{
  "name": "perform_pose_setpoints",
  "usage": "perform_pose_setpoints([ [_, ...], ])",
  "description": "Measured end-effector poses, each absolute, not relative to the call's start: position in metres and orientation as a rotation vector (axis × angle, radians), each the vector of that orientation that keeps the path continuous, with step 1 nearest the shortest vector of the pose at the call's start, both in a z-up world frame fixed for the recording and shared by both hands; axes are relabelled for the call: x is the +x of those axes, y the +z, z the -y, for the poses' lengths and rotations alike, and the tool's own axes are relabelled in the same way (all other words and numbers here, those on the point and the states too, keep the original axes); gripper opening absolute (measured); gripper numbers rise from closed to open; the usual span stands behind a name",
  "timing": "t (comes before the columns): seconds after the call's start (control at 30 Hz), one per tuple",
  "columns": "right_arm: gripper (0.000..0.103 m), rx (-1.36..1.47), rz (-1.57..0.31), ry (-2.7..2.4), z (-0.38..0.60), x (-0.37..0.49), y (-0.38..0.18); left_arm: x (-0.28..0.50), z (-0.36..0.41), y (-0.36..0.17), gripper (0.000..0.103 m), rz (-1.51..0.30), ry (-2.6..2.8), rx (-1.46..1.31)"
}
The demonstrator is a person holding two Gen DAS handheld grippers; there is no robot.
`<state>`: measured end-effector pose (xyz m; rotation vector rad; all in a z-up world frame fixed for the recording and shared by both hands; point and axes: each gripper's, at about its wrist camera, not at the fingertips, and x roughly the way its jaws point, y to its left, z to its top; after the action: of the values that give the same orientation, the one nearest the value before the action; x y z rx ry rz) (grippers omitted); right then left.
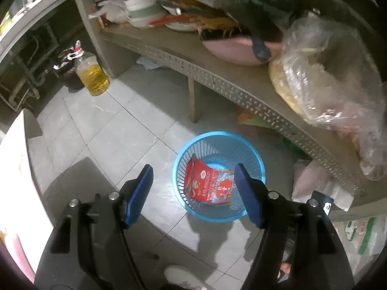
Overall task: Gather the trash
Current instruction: 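Open both grippers to drop the bags into the blue wastebasket, then move both tools back over the table toward the remaining trash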
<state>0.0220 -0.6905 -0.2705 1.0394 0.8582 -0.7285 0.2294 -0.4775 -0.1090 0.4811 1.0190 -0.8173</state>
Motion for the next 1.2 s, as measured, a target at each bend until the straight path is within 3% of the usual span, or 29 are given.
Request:
perform_pose_setpoints([
  [0.17,0.047,0.950,-0.859,-0.727,0.670,-0.005,-0.240,0.207,0.442,-0.071,0.066,-0.956,-0.849,0.421],
  [0.23,0.052,0.905,-0.856,-0.721,0.657,-0.013,-0.223,0.197,0.429,-0.058,0.066,-0.920,-0.858,0.406],
  [0.5,0.092,0.668,-0.845,-0.740,0.602,-0.048,-0.136,0.154,0.360,-0.022,0.066,-0.900,-0.935,0.388],
  [0.57,0.096,0.621,-0.840,-0.744,0.589,-0.059,-0.119,0.142,0.340,-0.015,0.068,-0.898,-0.935,0.370],
  [0.67,0.097,0.553,-0.868,-0.799,0.578,-0.072,-0.104,0.129,0.311,-0.009,0.076,-0.891,-0.937,0.343],
  [0.93,0.097,0.318,-0.921,-0.811,0.539,-0.089,-0.073,0.101,0.232,0.003,0.083,-0.880,-0.919,0.245],
  [1.2,0.097,0.131,-0.661,-0.670,0.481,-0.088,0.003,0.088,0.150,0.014,0.092,-0.857,-0.907,0.056],
])
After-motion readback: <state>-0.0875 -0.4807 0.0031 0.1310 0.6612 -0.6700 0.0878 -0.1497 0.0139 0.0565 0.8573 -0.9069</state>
